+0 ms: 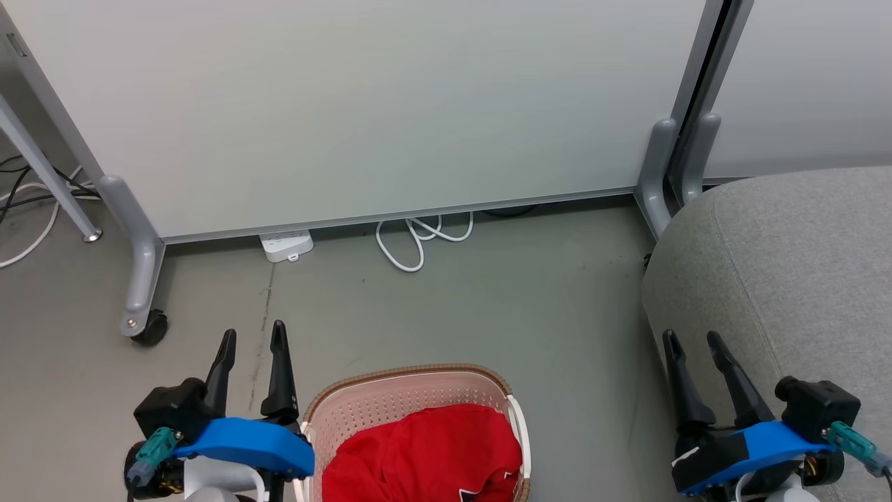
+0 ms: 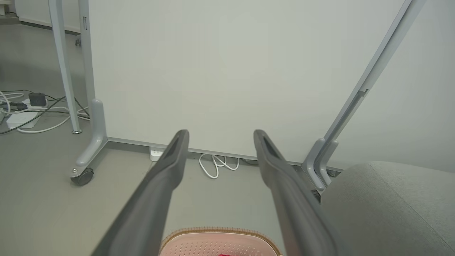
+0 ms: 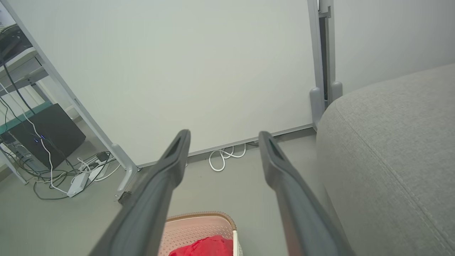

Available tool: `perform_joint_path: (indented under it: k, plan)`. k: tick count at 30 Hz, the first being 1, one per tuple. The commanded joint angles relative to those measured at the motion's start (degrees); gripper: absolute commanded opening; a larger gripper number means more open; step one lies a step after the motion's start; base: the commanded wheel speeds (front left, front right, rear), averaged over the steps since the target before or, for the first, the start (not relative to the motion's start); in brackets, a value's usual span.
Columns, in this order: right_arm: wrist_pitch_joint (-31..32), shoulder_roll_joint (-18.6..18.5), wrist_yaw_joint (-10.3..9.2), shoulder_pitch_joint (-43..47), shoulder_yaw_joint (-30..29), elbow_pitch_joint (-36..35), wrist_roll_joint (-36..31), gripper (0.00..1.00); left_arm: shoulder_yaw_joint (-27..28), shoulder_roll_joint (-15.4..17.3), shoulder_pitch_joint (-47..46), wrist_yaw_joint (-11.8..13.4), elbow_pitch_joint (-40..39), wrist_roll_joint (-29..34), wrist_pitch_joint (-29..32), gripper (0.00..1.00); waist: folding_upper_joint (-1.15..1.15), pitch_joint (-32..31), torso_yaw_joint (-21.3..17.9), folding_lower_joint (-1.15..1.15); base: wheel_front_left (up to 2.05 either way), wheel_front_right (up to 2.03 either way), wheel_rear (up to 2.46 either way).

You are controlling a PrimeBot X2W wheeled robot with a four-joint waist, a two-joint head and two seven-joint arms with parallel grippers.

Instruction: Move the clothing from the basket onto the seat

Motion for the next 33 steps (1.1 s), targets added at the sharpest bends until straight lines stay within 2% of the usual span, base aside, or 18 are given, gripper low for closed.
perform_joint_path:
  k: [1,33]
  plan:
    - [-0.5,-0.5,0.11,-1.1,0.2,-0.2,-1.7,1.00,-0.3,0.3,-1.1,0.2,0.0,1.6,-0.5,1.00,0.00,0.0,0.1,0.00,0.00,0.00,0.00]
    - [-4.3,-0.6,0.13,-1.4,1.1,2.7,-17.2,1.00,-2.1,0.2,-2.3,-0.4,7.0,15.2,-4.3,1.00,0.00,0.7,1.3,0.00,0.00,0.00,0.00]
